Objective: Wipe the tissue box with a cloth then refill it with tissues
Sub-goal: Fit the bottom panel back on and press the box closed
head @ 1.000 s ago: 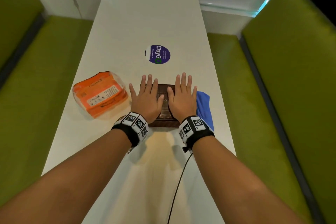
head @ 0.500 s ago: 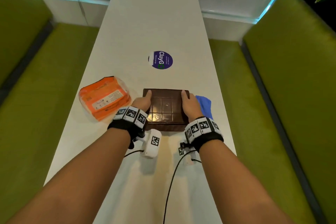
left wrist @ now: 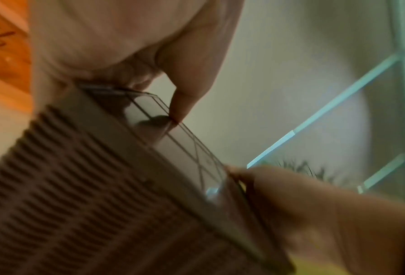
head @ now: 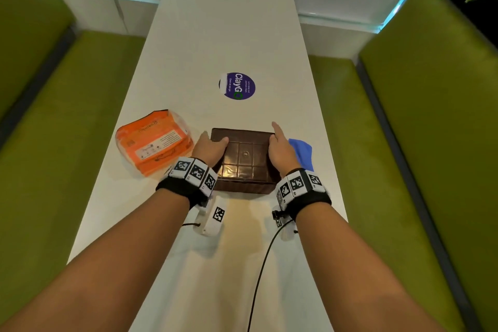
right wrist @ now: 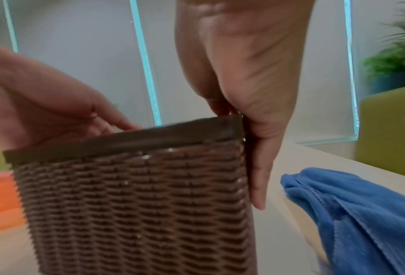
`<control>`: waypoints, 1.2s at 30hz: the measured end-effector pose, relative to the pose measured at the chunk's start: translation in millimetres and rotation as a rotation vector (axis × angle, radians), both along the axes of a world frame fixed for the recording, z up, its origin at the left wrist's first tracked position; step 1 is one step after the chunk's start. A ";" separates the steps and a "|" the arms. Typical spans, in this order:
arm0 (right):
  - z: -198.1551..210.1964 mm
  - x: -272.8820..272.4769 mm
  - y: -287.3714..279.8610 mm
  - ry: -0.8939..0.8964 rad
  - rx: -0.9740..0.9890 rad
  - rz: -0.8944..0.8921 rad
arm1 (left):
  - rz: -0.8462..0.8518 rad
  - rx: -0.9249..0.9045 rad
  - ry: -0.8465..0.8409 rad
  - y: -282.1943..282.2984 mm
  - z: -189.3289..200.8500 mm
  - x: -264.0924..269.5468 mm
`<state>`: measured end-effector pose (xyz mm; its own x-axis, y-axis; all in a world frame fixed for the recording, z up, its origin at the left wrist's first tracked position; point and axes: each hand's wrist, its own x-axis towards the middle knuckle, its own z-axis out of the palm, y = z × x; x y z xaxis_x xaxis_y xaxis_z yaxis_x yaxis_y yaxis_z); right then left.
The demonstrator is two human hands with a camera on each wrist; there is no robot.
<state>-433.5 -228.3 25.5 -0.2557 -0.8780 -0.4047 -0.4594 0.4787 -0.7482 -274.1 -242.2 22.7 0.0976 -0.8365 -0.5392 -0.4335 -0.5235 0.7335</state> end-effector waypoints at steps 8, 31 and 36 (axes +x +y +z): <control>-5.9 -2.3 6.7 0.177 0.001 -0.125 | 0.015 -0.150 -0.085 7.3 -4.4 -4.5; -23.3 2.9 30.2 -0.028 -0.356 -0.172 | 0.153 -0.475 -0.021 32.9 -5.7 16.7; -34.1 0.7 29.1 -0.014 -0.341 -0.171 | 0.135 -0.471 -0.053 33.0 -12.7 15.4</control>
<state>-432.8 -199.2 -8.6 -0.4072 -0.9077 -0.1013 -0.3833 0.2705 -0.8832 -258.7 -209.2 10.0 0.2390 -0.9662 -0.0967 -0.4277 -0.1942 0.8828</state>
